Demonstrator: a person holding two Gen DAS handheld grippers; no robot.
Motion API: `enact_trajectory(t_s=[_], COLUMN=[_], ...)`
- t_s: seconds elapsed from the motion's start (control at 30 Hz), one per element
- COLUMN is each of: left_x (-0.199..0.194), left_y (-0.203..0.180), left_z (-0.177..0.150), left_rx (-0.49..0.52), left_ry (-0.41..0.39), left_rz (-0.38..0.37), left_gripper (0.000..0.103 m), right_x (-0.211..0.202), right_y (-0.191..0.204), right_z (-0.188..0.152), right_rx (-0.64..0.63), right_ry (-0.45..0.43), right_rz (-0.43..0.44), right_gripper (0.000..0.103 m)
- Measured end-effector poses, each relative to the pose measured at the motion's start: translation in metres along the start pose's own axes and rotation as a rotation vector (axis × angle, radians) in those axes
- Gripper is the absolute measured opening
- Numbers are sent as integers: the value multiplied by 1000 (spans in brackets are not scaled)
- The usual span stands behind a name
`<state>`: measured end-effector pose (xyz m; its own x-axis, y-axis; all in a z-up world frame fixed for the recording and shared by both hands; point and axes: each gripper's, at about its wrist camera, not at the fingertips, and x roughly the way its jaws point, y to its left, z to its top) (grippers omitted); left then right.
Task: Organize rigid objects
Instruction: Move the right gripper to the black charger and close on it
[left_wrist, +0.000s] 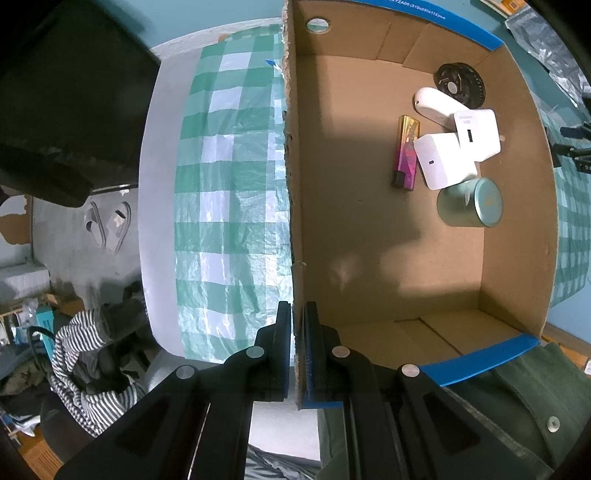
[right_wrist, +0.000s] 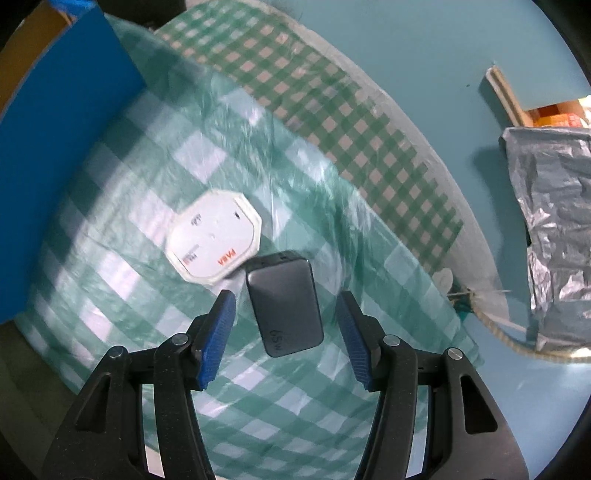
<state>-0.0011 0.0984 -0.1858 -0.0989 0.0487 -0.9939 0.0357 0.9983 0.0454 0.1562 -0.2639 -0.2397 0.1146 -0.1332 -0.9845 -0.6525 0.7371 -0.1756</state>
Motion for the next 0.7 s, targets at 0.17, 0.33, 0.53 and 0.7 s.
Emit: enact_trajectory(t_s=[0.17, 0.33, 0.53, 0.7], left_x=[0, -1, -3, -3], left_y=[-1, -1, 0, 0], left_z=[0, -1, -2, -2], left_rx=[-3, -7, -7, -3], left_ry=[0, 0, 2, 3], left_rz=[1, 2, 9, 12], left_gripper=[7, 7, 7, 7], right_x=[16, 28, 39, 42], right_y=[-5, -8, -12, -20], right_z=[1, 4, 4, 2], right_rx=[17, 52, 118, 227], right_ry=[19, 27, 42, 49], right_rz=[19, 70, 93, 168], right_gripper=[56, 56, 47, 42])
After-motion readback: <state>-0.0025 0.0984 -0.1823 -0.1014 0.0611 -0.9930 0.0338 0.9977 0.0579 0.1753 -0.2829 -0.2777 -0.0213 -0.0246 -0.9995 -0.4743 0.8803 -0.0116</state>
